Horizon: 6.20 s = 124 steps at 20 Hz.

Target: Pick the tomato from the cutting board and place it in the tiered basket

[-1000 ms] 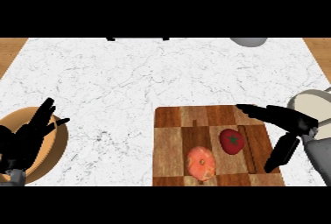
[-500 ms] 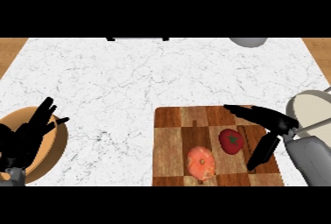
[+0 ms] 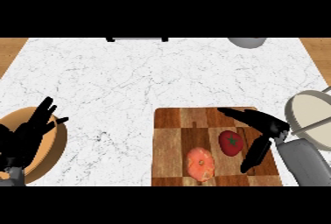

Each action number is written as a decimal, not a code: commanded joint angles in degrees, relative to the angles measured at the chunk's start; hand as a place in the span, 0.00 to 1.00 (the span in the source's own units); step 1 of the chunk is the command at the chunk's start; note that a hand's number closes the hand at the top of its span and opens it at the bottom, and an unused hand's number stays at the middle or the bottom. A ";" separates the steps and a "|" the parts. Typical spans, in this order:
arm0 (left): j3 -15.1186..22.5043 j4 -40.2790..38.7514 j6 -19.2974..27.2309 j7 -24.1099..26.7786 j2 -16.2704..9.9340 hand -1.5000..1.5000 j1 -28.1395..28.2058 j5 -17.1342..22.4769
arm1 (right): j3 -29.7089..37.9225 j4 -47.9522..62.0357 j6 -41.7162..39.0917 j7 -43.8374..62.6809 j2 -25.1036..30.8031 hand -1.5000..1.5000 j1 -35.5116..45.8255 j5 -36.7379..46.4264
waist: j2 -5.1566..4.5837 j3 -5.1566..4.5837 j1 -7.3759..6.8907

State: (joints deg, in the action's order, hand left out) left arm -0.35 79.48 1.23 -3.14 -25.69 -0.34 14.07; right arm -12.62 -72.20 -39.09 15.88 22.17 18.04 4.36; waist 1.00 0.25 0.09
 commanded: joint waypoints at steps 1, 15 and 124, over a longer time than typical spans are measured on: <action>-0.16 -1.96 0.37 -3.49 -0.88 0.50 2.58 -1.11 | -2.86 4.93 2.70 -1.33 -4.99 0.00 0.11 3.57 | -1.19 -0.20 -1.01; -0.60 -3.38 0.31 -2.97 1.60 0.50 2.54 -3.01 | 4.18 -5.18 5.90 -5.66 -3.24 1.00 -3.00 2.81 | -1.01 -0.27 0.09; -5.70 -0.21 -2.59 -4.18 3.06 0.50 5.50 -5.04 | 46.56 6.14 29.05 39.37 20.22 0.00 38.50 65.49 | -0.21 -0.29 1.33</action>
State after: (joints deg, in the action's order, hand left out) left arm -5.52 81.91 -1.68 -5.56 -22.62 2.03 9.31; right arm 30.21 -59.38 -10.48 49.95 43.19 57.04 72.04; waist 0.85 0.40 0.83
